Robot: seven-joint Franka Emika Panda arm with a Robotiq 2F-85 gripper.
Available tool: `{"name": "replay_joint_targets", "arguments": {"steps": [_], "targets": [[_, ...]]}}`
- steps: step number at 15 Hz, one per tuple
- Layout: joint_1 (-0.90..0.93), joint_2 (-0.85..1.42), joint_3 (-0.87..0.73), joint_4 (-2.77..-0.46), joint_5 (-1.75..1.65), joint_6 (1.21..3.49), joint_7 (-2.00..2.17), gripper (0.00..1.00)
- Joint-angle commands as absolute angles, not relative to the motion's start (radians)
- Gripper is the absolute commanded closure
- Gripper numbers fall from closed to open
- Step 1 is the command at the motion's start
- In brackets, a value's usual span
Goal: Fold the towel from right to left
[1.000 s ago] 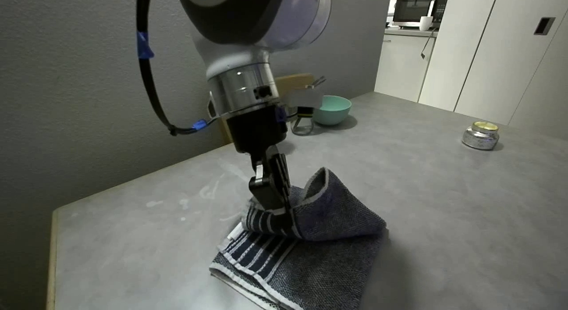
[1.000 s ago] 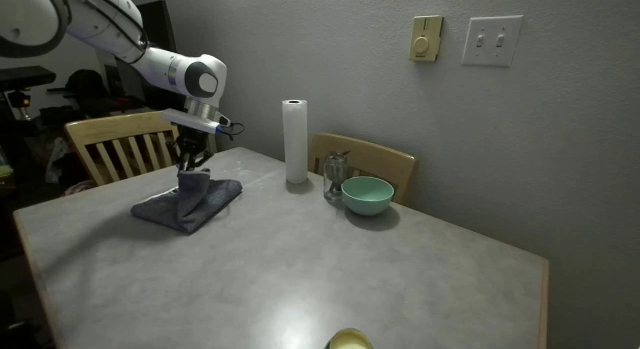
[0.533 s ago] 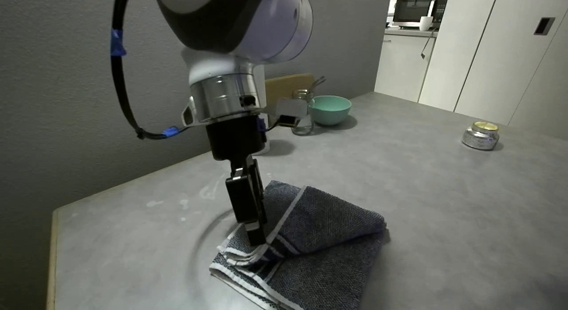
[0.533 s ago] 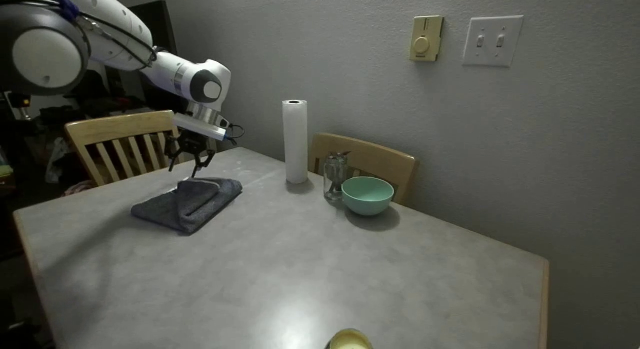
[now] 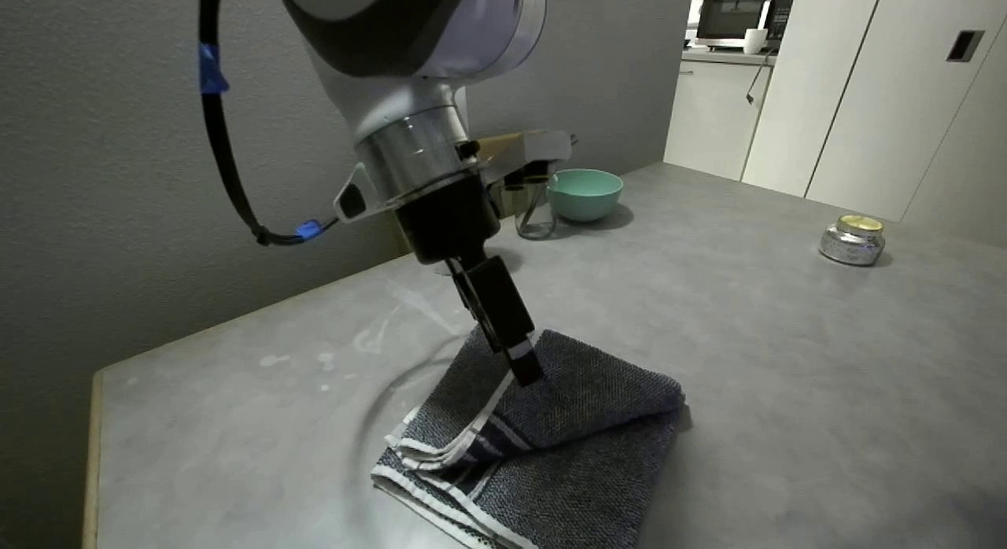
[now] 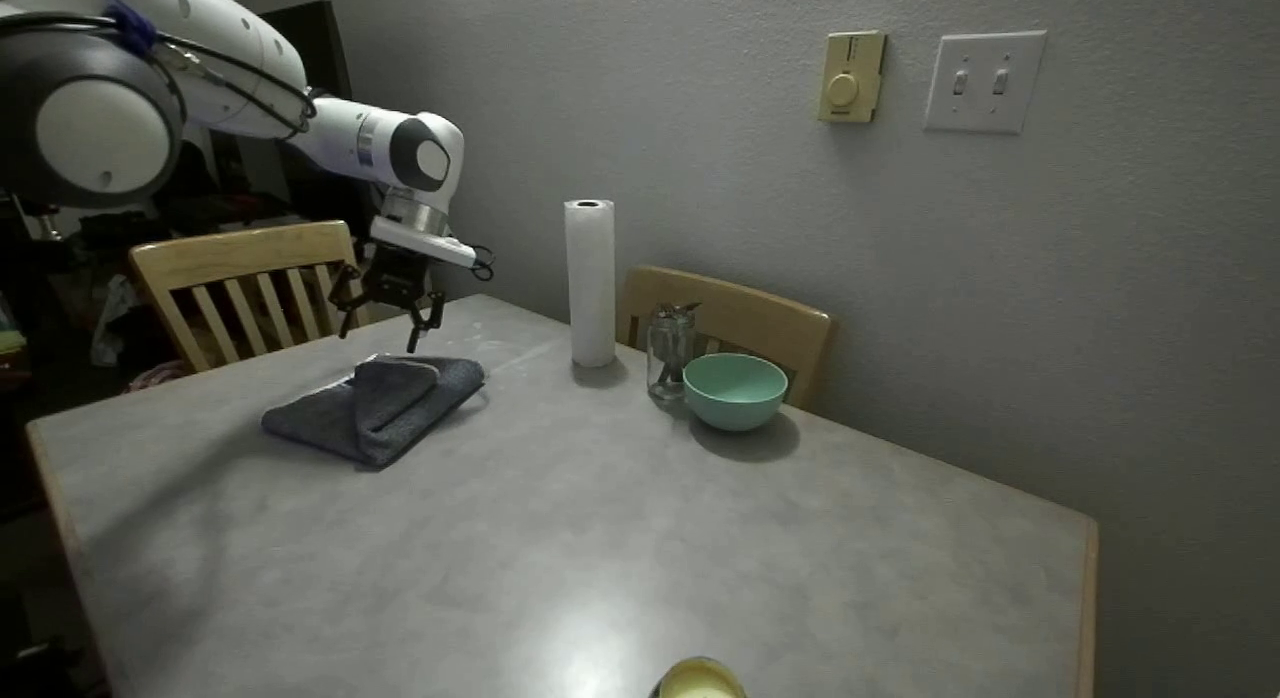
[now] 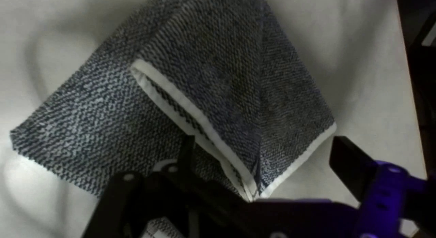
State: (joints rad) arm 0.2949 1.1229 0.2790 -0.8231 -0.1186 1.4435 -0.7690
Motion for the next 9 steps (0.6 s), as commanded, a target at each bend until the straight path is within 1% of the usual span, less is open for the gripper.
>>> {"name": "replay_joint_targets", "arguments": {"steps": [1,5,9], "targets": [[0.286,1.087,0.268,-0.876,-0.195,1.448,-0.917,0.00],[0.258,1.066,0.263,-0.946,-0.244,1.524,-0.983,0.00],[0.202,1.028,0.277,-1.078,-0.220,1.650,-0.965,0.00]]}}
